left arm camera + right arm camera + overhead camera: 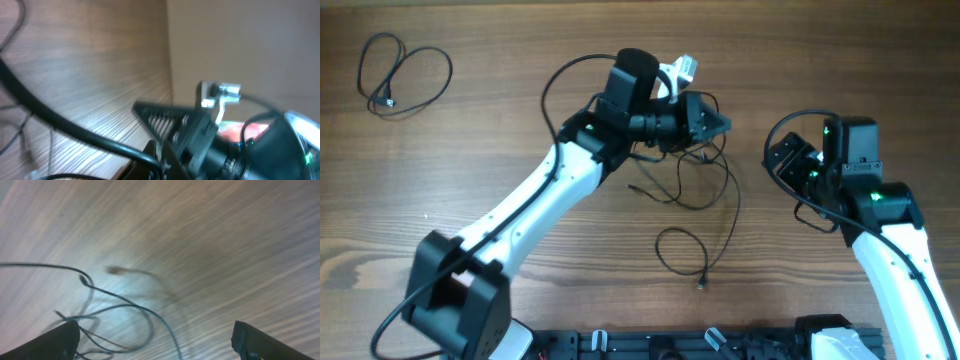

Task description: Untangle cables

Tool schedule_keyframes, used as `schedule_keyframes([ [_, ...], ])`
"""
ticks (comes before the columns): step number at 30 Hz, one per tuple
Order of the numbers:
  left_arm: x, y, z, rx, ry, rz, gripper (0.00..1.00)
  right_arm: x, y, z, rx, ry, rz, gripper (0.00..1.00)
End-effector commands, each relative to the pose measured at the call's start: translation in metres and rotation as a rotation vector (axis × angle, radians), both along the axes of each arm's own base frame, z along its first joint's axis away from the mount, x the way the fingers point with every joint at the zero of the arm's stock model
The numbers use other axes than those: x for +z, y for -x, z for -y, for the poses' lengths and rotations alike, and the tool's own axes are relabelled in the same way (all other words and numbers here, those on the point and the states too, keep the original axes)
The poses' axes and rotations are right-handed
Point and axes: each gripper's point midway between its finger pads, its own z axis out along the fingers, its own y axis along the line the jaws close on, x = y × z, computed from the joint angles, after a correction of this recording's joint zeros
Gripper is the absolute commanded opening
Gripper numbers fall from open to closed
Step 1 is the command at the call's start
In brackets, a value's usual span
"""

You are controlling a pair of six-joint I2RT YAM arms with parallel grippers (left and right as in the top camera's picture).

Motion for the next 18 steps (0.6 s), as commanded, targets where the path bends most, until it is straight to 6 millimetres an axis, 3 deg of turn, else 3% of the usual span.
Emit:
schedule_keyframes([
  [1, 0.019, -0.001, -0.039, 0.011, -0.038, 0.107, 0.04, -0.006, -0.005, -0.016, 0.029, -0.088, -0.033, 1.00],
  [4, 0.036, -0.001, -0.057, 0.018, -0.047, 0.198, 0.04, -0.015, -0.008, -0.037, 0.125, -0.152, -0.059, 1.00],
  [7, 0.051, 0.002, -0.074, 0.004, -0.070, 0.318, 0.04, -0.015, -0.014, -0.078, 0.441, -0.207, 0.009, 1.00],
  [11, 0.059, 0.003, -0.107, 0.044, -0.112, 0.354, 0.04, -0.022, -0.014, -0.118, 0.608, -0.348, 0.012, 1.00],
  [16, 0.064, -0.011, -0.147, 0.141, -0.138, 0.361, 0.04, 0.002, -0.012, -0.163, 0.792, -0.549, 0.108, 0.99],
  [18, 0.071, -0.009, -0.151, 0.100, -0.096, 0.401, 0.04, 0.005, -0.012, -0.177, 0.838, -0.528, 0.146, 1.00],
])
